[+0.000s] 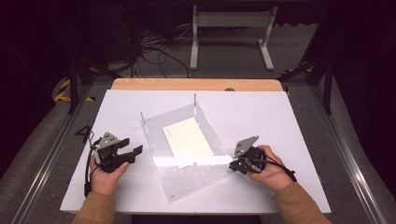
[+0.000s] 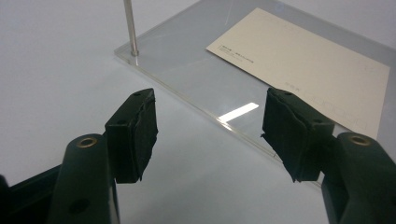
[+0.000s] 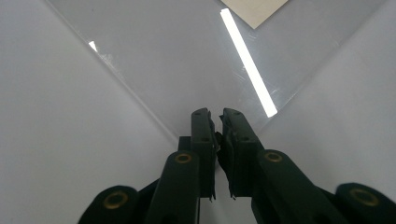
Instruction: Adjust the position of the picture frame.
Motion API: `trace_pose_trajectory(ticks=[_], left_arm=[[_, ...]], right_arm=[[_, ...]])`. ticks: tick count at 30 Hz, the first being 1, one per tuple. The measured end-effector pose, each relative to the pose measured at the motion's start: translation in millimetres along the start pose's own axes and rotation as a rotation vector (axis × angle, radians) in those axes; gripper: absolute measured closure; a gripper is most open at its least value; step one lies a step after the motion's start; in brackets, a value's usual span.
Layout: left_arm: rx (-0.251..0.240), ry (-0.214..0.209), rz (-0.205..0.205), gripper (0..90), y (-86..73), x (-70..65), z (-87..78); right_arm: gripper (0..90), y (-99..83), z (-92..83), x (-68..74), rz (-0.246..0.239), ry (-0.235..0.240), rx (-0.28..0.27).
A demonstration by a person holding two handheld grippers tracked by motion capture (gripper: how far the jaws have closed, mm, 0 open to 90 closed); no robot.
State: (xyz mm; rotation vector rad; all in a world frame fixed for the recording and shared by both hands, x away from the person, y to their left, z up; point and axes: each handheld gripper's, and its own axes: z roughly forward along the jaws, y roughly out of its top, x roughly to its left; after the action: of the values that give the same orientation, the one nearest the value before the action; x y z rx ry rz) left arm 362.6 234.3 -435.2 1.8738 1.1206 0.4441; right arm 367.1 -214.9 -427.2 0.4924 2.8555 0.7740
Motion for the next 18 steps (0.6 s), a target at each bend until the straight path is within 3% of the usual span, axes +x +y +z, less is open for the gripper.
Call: trace_pose_trajectory(ticks=[15,18], left_arm=[[0.004,-0.001,0.004,35.6,2.1,0.0,2.8],[0.007,-0.002,0.003,35.6,2.4,-0.3,4.2]], right_arm=[[83.2,1.8,-4.3,25.0,-0.092,0.033,0.063],[83.2,2.8,-4.2,31.4,-0.107,0.064,0.071]])
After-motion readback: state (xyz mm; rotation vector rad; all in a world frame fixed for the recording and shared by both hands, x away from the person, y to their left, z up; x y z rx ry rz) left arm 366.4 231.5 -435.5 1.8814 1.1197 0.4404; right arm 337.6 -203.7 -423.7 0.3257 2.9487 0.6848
